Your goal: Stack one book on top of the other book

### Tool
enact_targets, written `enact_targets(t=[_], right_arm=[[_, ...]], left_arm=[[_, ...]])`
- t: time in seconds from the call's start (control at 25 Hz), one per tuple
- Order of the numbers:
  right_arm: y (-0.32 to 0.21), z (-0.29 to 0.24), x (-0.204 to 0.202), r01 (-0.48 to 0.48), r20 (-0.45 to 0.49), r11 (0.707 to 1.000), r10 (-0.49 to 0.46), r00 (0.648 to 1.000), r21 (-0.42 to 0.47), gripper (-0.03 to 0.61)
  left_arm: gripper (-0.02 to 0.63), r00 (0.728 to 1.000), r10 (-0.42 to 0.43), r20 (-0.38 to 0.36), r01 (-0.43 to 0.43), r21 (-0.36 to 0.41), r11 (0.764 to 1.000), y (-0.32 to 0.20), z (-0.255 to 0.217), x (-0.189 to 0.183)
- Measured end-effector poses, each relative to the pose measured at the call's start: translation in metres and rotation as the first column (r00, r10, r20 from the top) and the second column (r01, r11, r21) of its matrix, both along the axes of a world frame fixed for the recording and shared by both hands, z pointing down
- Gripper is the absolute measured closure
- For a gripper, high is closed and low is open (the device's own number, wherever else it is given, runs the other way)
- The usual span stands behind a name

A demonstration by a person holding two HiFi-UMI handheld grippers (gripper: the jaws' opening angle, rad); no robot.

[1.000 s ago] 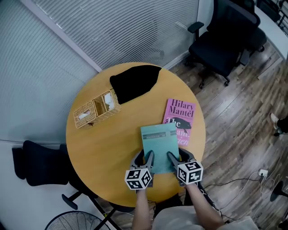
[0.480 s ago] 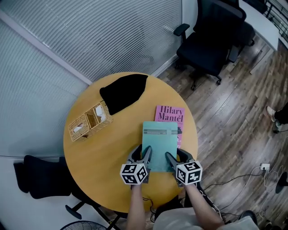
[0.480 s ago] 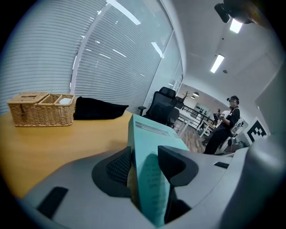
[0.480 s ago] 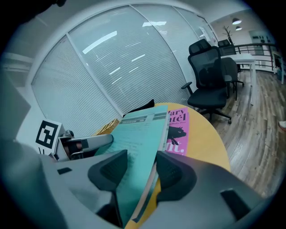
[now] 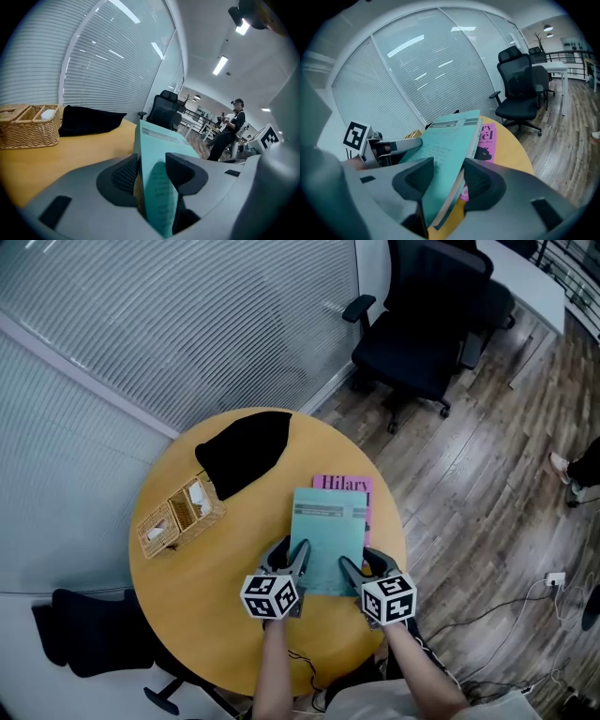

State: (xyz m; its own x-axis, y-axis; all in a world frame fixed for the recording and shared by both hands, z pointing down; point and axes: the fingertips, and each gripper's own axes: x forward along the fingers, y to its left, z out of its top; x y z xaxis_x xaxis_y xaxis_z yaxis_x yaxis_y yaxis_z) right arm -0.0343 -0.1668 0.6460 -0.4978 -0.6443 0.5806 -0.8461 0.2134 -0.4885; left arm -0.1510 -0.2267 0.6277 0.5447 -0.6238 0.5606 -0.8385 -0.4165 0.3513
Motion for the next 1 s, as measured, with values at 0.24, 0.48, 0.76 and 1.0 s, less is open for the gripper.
enact_targets(t=[0.24,0.48,0.76,1.0], right_arm=[[-0.019,0.003,0.007,-0.007,0.003,1.000,0.007,1.000,0.009,0.373],[-0.033,0.015,0.017,-0.015,-0.011,1.000,0.015,1.000,-0.003,0.373],[-0.042,0.027,0.027,-0.016,-0.011,1.000,0.015,1.000,-0.027,0.374],[-0.048,0.034,0.036,-0.017,-0.014,0.999,0.017,1.000,-0.047,0.374]], left_arm=[[0.408,1.000,0.024,-0.004,-0.024,0.002,1.000,-0.022,0.003,0.008],[0.410,0.999,0.035,0.001,-0.035,-0.017,0.999,-0.035,0.015,0.019],[0.410,0.999,0.026,-0.023,-0.027,-0.057,0.998,-0.045,0.033,0.027],[0.410,0.999,0.032,-0.020,-0.034,-0.081,0.996,-0.051,0.042,0.036]])
